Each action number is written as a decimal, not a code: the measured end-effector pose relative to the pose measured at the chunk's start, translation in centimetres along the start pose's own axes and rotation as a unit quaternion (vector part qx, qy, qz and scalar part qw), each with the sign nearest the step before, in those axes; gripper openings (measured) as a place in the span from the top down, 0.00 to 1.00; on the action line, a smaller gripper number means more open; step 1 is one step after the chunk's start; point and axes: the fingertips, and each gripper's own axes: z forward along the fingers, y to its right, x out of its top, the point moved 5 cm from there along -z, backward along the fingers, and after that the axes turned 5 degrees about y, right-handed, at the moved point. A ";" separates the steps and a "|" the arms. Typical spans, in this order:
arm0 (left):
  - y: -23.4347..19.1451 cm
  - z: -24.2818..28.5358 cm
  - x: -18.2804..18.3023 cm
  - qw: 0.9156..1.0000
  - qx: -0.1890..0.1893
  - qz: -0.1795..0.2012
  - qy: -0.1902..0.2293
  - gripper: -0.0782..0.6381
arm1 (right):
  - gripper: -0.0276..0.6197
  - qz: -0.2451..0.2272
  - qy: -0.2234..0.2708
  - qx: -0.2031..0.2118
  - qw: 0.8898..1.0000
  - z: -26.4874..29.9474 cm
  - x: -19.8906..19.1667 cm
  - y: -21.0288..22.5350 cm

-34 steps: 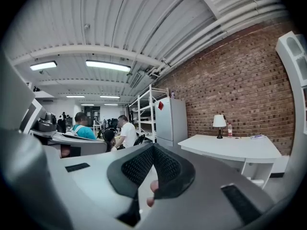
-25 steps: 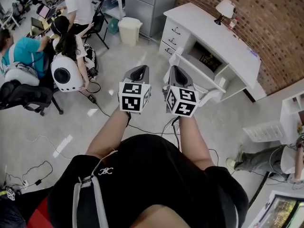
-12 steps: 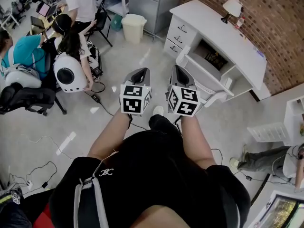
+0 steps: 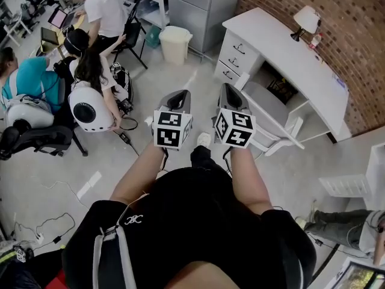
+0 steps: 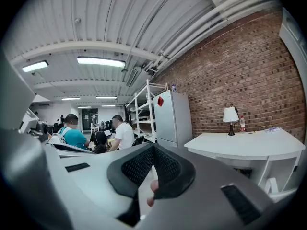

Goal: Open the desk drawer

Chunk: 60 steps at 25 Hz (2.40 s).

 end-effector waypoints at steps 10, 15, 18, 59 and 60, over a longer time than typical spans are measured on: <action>-3.6 16.5 4.4 1.000 0.000 -0.008 -0.001 0.89 | 0.96 -0.022 0.004 -0.004 1.000 15.1 2.8 8.5; -4.7 24.0 6.5 1.000 -0.004 -0.011 -0.005 0.89 | 0.96 -0.012 0.004 -0.008 1.000 21.7 4.2 12.8; -5.0 28.0 6.8 1.000 -0.007 -0.016 -0.018 0.89 | 0.96 -0.006 -0.003 -0.010 1.000 24.7 4.2 15.3; -10.3 64.3 4.4 0.948 -0.268 -0.087 -0.146 0.89 | 0.96 0.035 -0.071 -0.271 0.959 43.9 0.2 30.3; -10.3 65.1 3.8 0.941 -0.280 -0.109 -0.156 0.89 | 0.96 0.038 -0.075 -0.283 0.955 44.0 0.1 30.6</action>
